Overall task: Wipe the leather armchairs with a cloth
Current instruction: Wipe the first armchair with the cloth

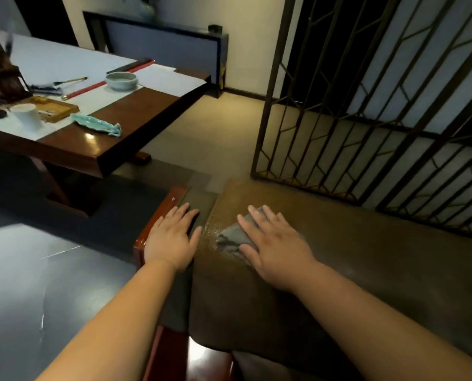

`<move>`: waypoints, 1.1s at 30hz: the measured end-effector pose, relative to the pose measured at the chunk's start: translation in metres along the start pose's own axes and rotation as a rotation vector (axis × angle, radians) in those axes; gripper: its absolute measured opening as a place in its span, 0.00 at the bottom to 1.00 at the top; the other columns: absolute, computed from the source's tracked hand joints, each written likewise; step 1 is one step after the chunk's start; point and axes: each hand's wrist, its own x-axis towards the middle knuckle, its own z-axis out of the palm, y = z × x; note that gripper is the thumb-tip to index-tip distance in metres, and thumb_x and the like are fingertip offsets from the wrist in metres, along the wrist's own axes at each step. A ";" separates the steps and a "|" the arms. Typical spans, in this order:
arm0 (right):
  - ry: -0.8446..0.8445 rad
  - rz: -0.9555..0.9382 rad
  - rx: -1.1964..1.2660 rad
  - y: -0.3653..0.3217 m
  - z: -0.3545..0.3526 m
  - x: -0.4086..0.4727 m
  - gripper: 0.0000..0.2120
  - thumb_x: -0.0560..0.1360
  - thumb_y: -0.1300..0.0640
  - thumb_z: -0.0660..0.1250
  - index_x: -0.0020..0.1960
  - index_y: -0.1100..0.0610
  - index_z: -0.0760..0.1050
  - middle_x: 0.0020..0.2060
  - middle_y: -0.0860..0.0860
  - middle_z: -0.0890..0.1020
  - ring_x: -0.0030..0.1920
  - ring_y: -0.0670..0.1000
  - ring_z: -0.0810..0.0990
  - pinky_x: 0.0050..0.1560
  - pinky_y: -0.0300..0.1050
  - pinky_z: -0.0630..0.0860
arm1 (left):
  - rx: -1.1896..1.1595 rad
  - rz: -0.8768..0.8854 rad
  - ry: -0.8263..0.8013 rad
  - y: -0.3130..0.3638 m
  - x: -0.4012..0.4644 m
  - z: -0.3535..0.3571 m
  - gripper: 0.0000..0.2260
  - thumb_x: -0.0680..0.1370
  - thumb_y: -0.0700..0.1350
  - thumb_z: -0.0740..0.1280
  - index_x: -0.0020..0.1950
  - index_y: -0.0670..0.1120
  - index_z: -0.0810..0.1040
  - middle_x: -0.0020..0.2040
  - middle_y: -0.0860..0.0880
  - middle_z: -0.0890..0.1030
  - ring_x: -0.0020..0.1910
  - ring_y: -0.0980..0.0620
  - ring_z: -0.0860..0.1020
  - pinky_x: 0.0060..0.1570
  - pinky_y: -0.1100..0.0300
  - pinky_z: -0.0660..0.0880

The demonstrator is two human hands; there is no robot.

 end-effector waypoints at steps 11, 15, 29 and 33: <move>-0.006 0.167 0.035 -0.004 -0.005 0.032 0.34 0.81 0.29 0.40 0.83 0.39 0.38 0.84 0.50 0.43 0.83 0.58 0.39 0.81 0.61 0.40 | -0.028 0.005 0.000 -0.003 -0.003 -0.001 0.27 0.85 0.64 0.48 0.83 0.58 0.63 0.85 0.54 0.59 0.85 0.52 0.55 0.83 0.49 0.54; 0.037 0.100 0.004 0.000 0.007 -0.027 0.34 0.80 0.30 0.40 0.83 0.39 0.43 0.84 0.48 0.47 0.83 0.54 0.42 0.80 0.55 0.41 | -0.033 0.021 -0.061 -0.001 -0.003 -0.002 0.25 0.87 0.62 0.49 0.84 0.58 0.61 0.86 0.54 0.57 0.85 0.52 0.53 0.83 0.48 0.53; 0.041 0.168 0.071 0.052 0.003 -0.070 0.34 0.81 0.32 0.38 0.84 0.43 0.47 0.84 0.49 0.48 0.83 0.54 0.41 0.78 0.55 0.38 | -0.167 0.192 -0.149 0.185 0.035 -0.037 0.22 0.87 0.54 0.55 0.81 0.53 0.69 0.84 0.48 0.64 0.84 0.44 0.58 0.82 0.44 0.53; -0.085 0.589 0.143 0.158 -0.021 -0.040 0.30 0.85 0.39 0.42 0.85 0.47 0.43 0.85 0.52 0.44 0.83 0.58 0.41 0.81 0.59 0.41 | -0.001 0.193 -0.077 0.185 0.019 -0.016 0.29 0.83 0.61 0.46 0.83 0.58 0.64 0.85 0.53 0.60 0.85 0.49 0.55 0.83 0.46 0.50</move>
